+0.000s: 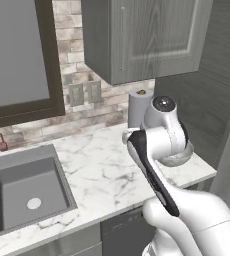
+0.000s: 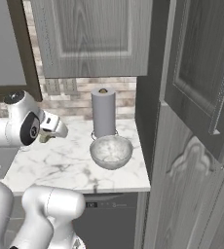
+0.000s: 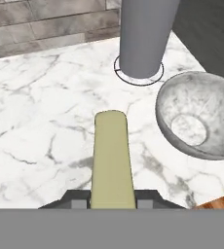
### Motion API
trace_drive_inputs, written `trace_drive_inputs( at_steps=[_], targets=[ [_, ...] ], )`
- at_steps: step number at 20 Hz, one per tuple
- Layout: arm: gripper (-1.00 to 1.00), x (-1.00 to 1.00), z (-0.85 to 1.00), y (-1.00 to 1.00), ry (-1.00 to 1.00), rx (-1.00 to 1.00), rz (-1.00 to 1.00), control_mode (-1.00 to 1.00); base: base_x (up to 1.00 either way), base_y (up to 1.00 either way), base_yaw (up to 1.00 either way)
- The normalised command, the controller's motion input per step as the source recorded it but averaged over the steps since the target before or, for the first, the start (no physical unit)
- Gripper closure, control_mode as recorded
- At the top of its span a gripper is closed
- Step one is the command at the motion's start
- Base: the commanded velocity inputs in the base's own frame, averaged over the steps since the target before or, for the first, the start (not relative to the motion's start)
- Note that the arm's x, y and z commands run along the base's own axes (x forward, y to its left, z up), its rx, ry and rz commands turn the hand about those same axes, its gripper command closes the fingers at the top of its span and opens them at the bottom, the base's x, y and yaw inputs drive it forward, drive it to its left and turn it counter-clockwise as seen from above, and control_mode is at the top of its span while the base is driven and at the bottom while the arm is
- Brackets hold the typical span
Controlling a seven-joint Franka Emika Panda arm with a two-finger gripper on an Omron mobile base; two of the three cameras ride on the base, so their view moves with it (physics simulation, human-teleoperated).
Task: Pick the egg and butter from the fridge and place them by the bowl for mixing.
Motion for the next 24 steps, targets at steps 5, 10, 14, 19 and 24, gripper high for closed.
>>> trace_drive_inputs(
  at_steps=[5, 10, 14, 19, 24],
  targets=[
    [1.0, 0.29, -0.45, -0.04, 0.35, 0.0, 0.01, -1.0, 0.0, 0.0, 0.0],
    [1.0, 0.27, -0.49, 0.0, 0.0, -0.02, 0.0, -1.0, 0.0, 0.0, 0.0],
    [1.0, 0.29, -0.48, 0.0, -0.15, 0.0, 0.0, -1.0, 0.0, 0.0, 0.0],
    [1.0, 0.12, -0.38, 0.0, -0.32, 0.0, 0.0, -1.0, 0.0, 0.0, 0.0],
    [1.0, 0.14, -0.19, 0.0, -0.23, 0.0, -0.01, -1.0, 0.0, 0.0, 0.0]
  ],
)
